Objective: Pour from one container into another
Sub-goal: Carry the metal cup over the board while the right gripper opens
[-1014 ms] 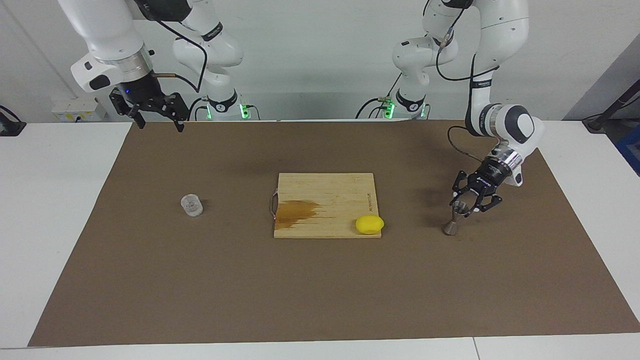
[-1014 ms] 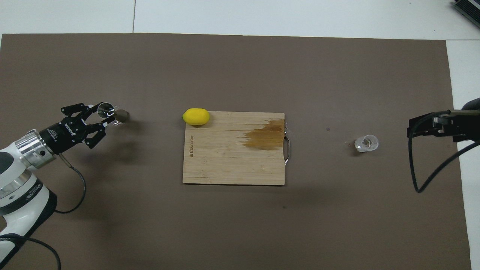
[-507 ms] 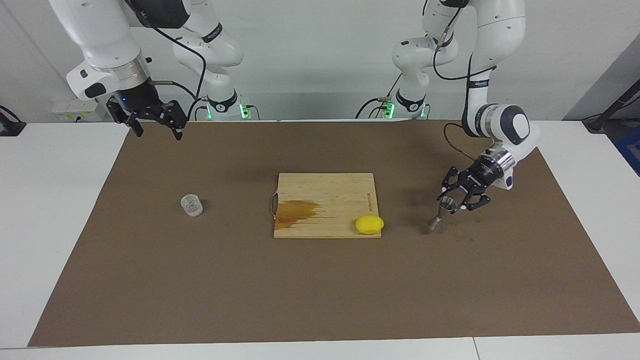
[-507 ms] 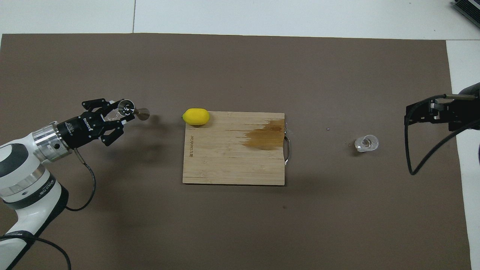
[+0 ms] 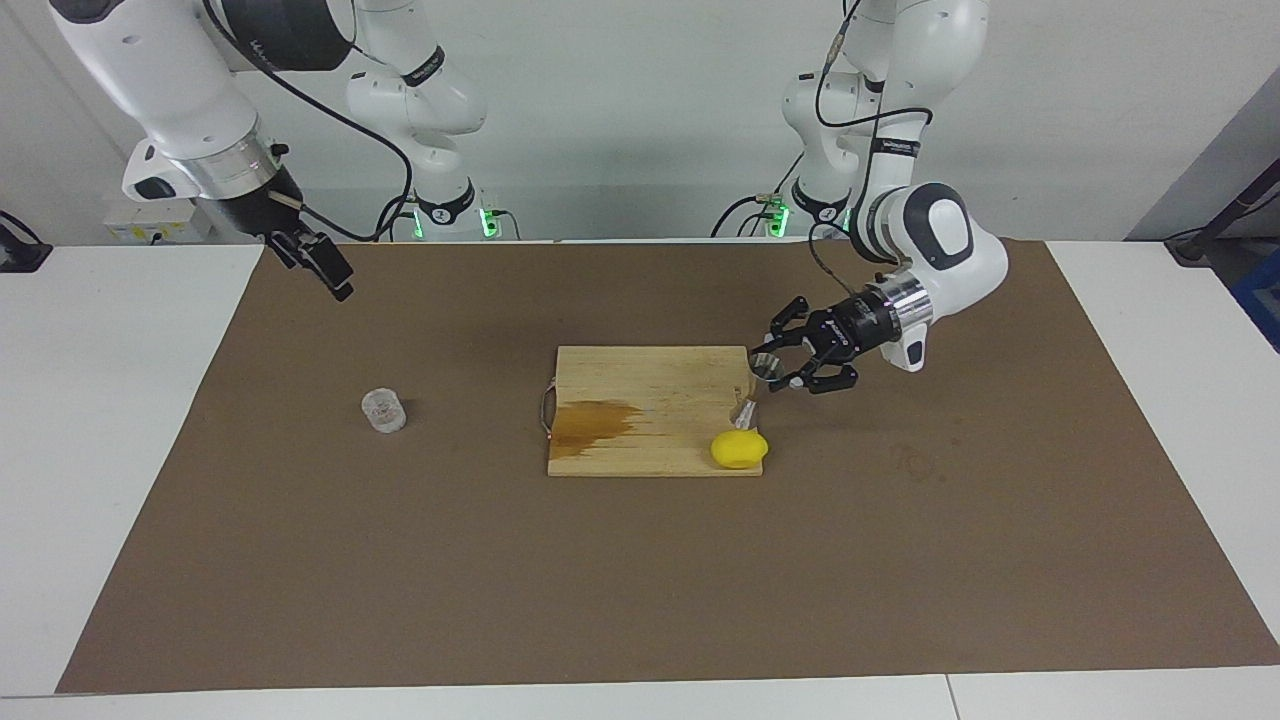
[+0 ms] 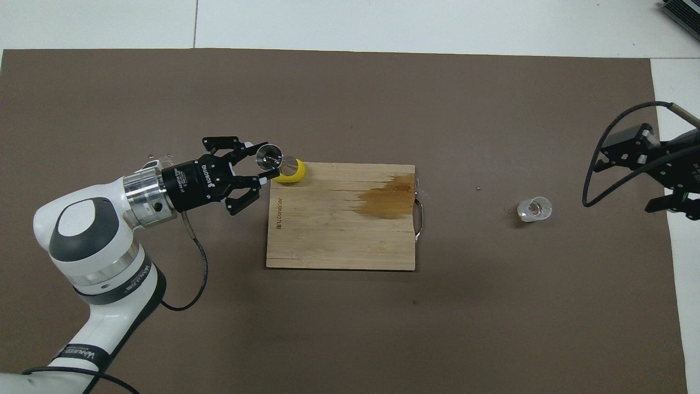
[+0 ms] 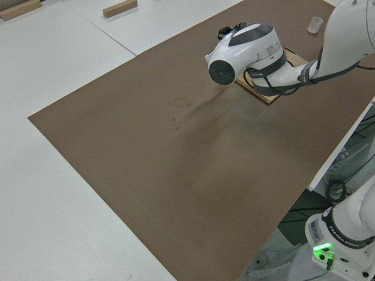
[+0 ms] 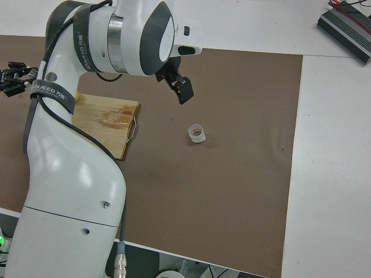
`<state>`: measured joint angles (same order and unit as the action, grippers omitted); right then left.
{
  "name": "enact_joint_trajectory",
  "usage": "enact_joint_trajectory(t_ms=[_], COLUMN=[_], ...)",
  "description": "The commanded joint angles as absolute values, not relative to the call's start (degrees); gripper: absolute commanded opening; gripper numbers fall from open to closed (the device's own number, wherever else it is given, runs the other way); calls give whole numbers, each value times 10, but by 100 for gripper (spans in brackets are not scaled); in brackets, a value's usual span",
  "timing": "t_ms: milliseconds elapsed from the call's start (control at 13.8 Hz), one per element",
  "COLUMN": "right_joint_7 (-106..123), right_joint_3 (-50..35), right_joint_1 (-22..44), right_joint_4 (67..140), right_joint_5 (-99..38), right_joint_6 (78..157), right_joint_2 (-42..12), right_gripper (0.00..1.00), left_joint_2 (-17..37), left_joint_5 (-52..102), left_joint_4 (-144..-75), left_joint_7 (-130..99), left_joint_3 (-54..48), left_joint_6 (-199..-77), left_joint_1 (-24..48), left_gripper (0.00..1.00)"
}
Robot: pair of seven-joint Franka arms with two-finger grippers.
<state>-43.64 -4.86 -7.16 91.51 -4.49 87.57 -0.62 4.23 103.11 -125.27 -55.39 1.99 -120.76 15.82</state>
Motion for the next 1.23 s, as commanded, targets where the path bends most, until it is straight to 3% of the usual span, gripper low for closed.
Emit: enact_joint_trajectory(t_ms=[0, 145, 362, 797, 1159], right_joint_7=[-574, -660, -672, -636, -543], right_joint_3=[-53, -53, -53, -53, -53], right_joint_1=[-111, -133, -144, -202, -256], right_joint_4=[940, 979, 1019, 1019, 1056], right_joint_5=[-99, -134, -171, -232, -294], right_joint_6=[876, 918, 957, 1007, 1034], right_joint_2=[-12, -14, -22, -140, -205], right_gripper=[100, 100, 100, 100, 100], left_joint_2=[43, 49, 108, 172, 175], left_joint_5=[1093, 1140, 1179, 1235, 1236], left_joint_4=[-1244, -1242, -1200, -1162, -1163], left_joint_7=[-519, -477, -451, -380, -388], left_joint_3=[26, 27, 27, 27, 26], left_joint_6=[-1258, -1304, -1324, -1345, -1355], left_joint_1=[228, 279, 329, 375, 384], left_gripper=[0, 0, 0, 0, 0])
